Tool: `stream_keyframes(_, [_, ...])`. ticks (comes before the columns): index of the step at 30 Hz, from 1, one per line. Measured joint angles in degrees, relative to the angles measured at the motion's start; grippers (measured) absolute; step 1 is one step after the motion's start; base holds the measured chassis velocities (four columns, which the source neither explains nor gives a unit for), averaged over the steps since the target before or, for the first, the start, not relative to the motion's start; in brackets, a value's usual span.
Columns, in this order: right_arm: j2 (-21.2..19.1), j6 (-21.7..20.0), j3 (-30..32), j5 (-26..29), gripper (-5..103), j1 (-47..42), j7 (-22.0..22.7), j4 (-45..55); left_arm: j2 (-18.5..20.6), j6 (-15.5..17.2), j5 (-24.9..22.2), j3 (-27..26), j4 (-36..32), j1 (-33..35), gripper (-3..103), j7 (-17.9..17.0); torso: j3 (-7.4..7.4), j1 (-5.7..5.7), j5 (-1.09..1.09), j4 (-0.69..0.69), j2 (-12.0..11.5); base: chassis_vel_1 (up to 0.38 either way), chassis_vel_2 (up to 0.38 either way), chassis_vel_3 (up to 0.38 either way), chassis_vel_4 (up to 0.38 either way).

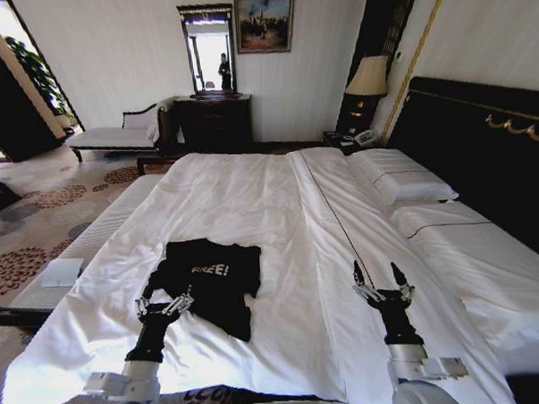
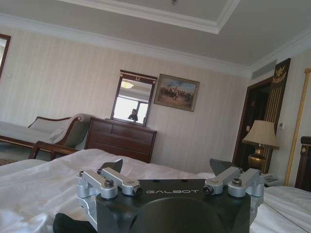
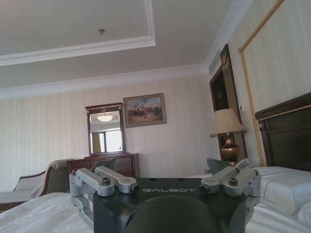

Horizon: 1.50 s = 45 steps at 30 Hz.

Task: Fold the clothes on the bed.

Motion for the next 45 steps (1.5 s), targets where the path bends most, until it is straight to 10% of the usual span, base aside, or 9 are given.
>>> stream_keyframes(45, [2.1, 2.1, -1.3, -3.6, 100, -0.2, -0.5, -1.1, -0.7, -0.1, 1.1, 0.4, 2.1, -1.0, 100, -0.7, 0.0, 0.0, 0.0, 0.0, 0.0, 0.0, 0.0, 0.0, 0.0])
